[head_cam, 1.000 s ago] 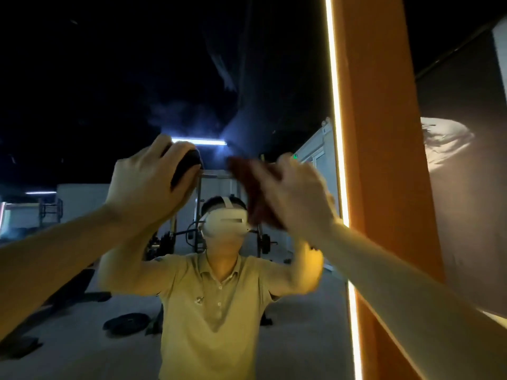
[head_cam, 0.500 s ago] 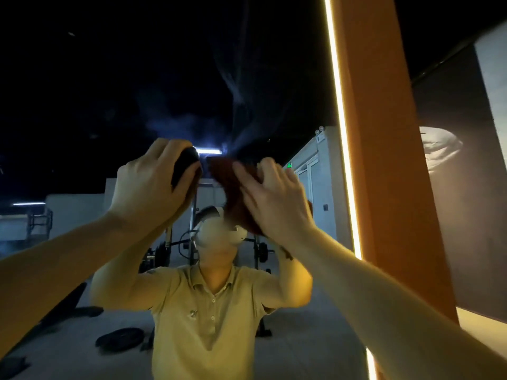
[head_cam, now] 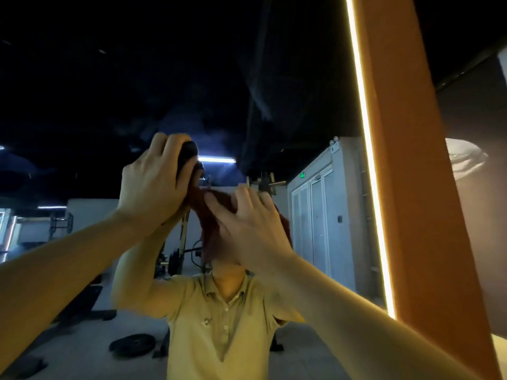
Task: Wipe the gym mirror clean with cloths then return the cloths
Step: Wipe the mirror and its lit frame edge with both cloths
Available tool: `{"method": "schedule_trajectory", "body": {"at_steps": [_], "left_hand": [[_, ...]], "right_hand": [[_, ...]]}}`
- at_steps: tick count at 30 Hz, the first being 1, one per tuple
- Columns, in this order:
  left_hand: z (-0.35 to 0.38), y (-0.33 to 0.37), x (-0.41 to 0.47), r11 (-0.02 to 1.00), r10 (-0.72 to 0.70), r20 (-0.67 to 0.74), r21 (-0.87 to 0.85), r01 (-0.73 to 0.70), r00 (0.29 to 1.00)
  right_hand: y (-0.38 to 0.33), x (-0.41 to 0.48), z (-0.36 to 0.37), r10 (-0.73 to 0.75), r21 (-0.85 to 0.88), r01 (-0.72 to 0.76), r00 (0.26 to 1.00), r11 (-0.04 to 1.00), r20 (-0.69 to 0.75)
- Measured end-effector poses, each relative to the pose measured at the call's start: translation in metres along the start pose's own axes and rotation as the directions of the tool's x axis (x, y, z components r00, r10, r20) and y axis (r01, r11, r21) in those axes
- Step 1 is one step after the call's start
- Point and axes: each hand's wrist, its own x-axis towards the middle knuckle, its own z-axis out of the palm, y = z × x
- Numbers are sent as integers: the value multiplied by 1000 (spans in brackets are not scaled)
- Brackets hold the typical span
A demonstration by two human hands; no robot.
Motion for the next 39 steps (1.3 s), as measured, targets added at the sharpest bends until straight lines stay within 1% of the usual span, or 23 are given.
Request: {"method": "schedule_trajectory", "body": {"at_steps": [1,2,5,8,9,10,12,14,15,17,18,19,21,23,25,26,27,29,31,32,34,36,39], "left_hand": [[3,-2,-1,1000,-13,-1,0,13,1000],[6,-3,-2,1000,1,1,8,-1,1000],[9,-6,-9,999,52,6,12,-52,999],[6,-11,-10,996,-3,-17,-89,1,1000],[5,-12,-10,991,-33,-27,-132,30,999],[5,-12,-11,983,-55,-38,-176,48,998],[2,-11,-11,967,-81,-65,-249,62,995],[-1,-10,-9,959,-87,-56,-274,69,995],[-2,-10,-9,962,-80,-41,-265,66,996],[-2,-11,-11,974,-55,-17,-221,50,998],[-2,-11,-11,978,-38,-10,-204,35,999],[-2,-11,-11,981,-20,-2,-194,20,1000],[-2,-11,-12,983,-7,-5,-182,6,1000],[-1,-10,-13,981,-14,-14,-191,12,1000],[0,-10,-11,975,-38,-22,-220,32,999],[-1,-10,-10,967,-68,-34,-250,57,997],[-3,-10,-8,953,-119,-46,-287,101,992],[-8,-14,-3,923,-205,-57,-343,174,977],[-14,-20,-3,928,-202,-42,-329,177,979],[-16,-23,-6,931,-190,-29,-322,170,981],[-18,-27,-12,930,-184,-13,-325,170,983],[-18,-27,-21,924,-201,-11,-335,186,980],[-18,-26,-27,926,-197,-11,-329,183,980]], "right_hand": [[19,-6,-6,-84,-8,84,996,996,22],[42,-7,-12,-76,-24,76,997,997,15],[118,13,-32,252,-144,-264,963,954,-95],[134,42,-29,595,-125,-628,772,768,-224],[115,52,-21,661,-86,-693,713,716,-235],[87,58,-11,683,-56,-709,695,703,-225],[18,57,10,580,-3,-589,796,808,-174],[-35,34,20,334,29,-333,939,943,-84],[-48,18,22,186,54,-184,982,981,-32],[-36,-5,13,-65,75,63,997,995,28],[-16,-4,6,-107,68,105,994,992,26],[5,3,0,-53,57,53,999,997,-7],[54,29,-13,188,4,-188,980,982,-59],[89,60,-18,432,-73,-441,895,895,-109],[65,78,-11,595,-35,-606,789,795,-156],[38,75,-5,607,4,-614,778,789,-162],[5,65,2,541,39,-542,829,840,-142],[-47,31,9,241,78,-238,970,968,-31],[-38,26,7,-39,76,36,998,997,47],[-19,43,5,-66,32,65,997,997,40],[19,97,2,101,-48,-103,994,993,-50],[47,149,4,287,-94,-296,953,951,-99],[25,162,17,437,-57,-446,891,893,-119]]}}
